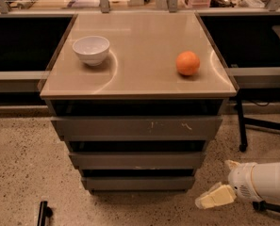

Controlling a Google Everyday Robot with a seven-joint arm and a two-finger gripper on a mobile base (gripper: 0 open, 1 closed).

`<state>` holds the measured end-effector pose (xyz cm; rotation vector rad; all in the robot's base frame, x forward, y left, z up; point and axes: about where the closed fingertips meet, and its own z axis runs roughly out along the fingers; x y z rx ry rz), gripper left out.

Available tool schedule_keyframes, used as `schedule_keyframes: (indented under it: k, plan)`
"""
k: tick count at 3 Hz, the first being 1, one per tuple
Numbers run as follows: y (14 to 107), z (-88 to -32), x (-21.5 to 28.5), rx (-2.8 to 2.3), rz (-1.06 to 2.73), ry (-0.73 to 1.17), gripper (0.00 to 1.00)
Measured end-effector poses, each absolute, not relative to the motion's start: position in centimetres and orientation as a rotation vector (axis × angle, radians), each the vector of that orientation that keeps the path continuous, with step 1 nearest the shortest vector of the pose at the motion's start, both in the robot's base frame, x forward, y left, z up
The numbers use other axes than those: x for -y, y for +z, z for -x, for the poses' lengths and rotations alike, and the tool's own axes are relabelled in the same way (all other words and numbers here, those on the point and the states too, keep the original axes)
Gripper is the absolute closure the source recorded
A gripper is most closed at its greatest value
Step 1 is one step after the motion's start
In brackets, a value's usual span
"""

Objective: Open bottom drawer

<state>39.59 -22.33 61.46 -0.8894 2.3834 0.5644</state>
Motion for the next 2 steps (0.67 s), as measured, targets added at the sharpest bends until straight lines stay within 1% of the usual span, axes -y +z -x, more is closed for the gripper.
schedule_keyframes:
  k: [1,2]
  plan:
    - [59.5,-39.5,22.7,-2.398,0.807,0.566,0.0]
    - [54.9,-39.9,23.5,-2.423,0.662,0.591,0.0]
